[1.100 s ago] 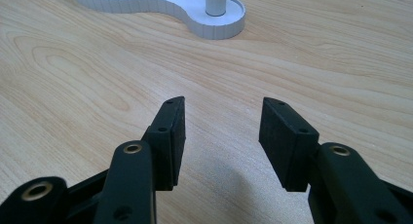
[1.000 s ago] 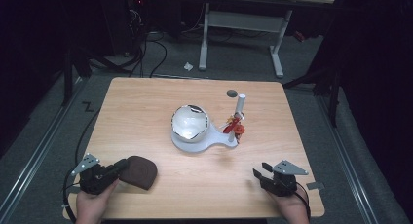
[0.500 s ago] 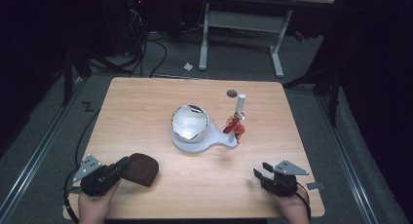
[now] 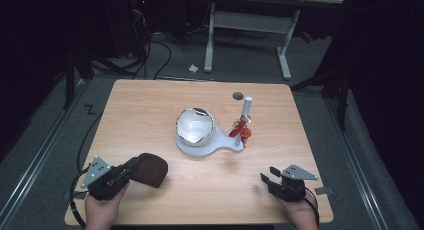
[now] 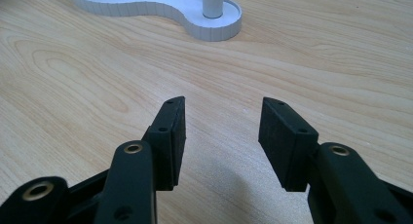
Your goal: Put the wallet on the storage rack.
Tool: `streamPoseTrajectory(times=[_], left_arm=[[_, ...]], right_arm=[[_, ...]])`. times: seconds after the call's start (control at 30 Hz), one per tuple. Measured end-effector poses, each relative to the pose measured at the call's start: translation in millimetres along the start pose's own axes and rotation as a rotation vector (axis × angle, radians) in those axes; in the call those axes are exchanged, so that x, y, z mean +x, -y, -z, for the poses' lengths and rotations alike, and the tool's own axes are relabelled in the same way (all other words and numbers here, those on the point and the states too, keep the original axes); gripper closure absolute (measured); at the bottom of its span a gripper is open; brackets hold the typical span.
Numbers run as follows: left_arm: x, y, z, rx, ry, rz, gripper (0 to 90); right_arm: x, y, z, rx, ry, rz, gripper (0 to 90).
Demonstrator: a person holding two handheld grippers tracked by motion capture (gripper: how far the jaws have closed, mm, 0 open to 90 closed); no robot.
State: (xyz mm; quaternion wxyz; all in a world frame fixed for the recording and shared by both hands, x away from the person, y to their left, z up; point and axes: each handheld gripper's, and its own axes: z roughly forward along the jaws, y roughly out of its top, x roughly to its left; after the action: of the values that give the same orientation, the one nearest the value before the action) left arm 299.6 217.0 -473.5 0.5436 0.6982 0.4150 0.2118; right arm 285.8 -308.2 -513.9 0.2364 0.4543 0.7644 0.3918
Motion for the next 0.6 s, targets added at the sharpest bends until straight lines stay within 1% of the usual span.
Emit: streamPoseTrajectory(times=[0.13,0.3,0.6], left_arm=[[-3.8,-3.5,-6.1,0.009,0.007,-0.001,84.1],[-10.5,-10.8,-15.3,0.014,0.012,-0.015,84.2],[-18.0,-31.6,-26.4,-0.013,0.014,-0.037,84.1]], right_arm=[[-0.2,0.4,0.3,0.000,-0.004,-0.001,53.1],[-2.1,0.9,1.8,-0.007,-0.006,-0.006,53.2],[-3.6,1.1,3.9,-0.010,-0.002,-0.013,53.3]])
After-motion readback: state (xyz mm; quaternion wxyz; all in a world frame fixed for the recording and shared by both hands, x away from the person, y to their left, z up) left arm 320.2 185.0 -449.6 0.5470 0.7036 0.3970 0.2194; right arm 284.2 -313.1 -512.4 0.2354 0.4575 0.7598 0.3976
